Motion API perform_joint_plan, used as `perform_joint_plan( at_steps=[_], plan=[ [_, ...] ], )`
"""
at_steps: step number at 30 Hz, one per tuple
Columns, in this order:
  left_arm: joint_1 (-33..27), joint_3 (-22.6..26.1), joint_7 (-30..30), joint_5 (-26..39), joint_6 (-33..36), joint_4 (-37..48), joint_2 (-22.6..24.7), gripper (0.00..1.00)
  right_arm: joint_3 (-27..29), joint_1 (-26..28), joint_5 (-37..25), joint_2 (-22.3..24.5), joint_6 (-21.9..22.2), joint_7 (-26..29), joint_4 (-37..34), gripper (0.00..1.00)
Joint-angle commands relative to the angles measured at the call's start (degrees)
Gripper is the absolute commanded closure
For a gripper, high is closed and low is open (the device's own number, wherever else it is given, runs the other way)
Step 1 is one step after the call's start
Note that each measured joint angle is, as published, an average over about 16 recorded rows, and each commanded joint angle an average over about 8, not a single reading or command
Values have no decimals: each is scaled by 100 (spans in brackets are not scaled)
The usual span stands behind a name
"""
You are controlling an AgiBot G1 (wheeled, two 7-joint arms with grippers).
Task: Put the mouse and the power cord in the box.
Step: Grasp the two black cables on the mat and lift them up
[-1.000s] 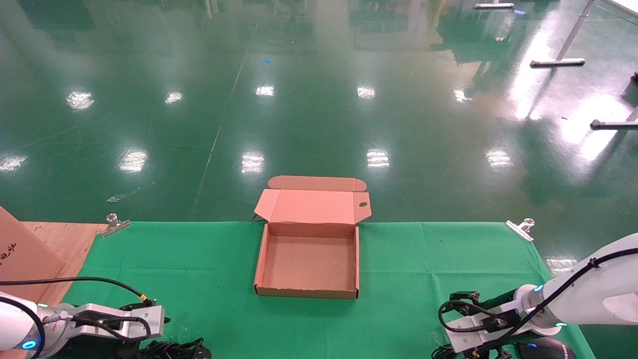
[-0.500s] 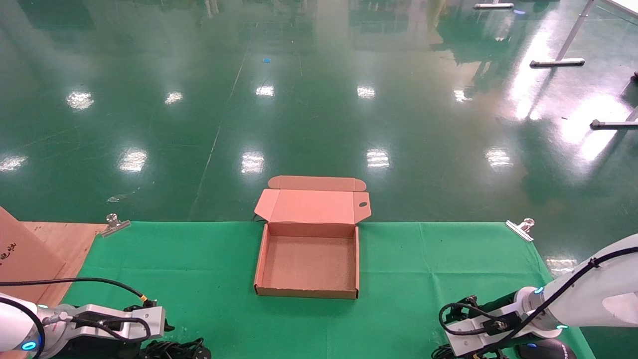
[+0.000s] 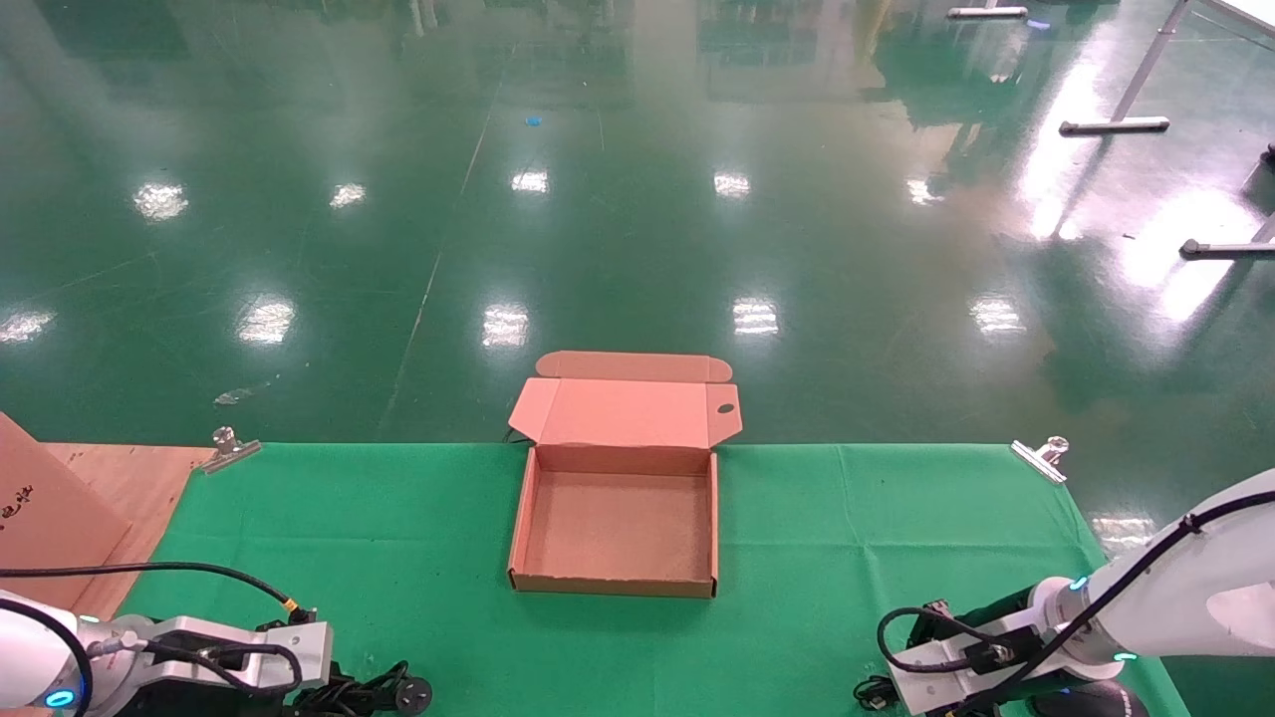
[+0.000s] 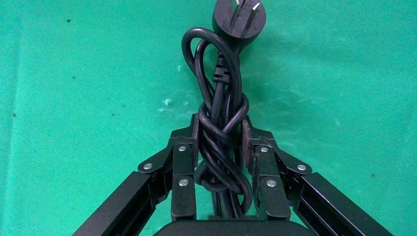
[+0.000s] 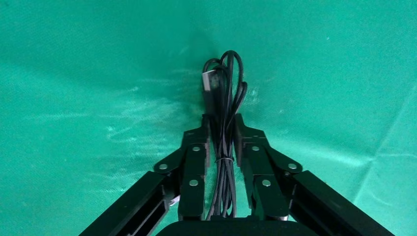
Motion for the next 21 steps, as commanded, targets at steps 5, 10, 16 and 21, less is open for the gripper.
perform_joint_plan(
  at_steps=[5, 10, 16, 21],
  plan=[
    [-159, -12, 33, -18, 259, -20, -80, 100, 39, 96, 57, 22, -111, -30, -52, 100],
    [-485, -5, 75, -13, 928, -81, -184, 100, 118, 301, 173, 114, -360, -73, -45, 100],
    [-1065, 74, 86, 98, 1666, -220, -229, 100, 278, 794, 405, 295, -852, -144, 84, 100],
    [-1551, 215, 33, 314, 1705, -373, -89, 100, 397, 1296, 580, 408, -1262, -136, 261, 100]
  ],
)
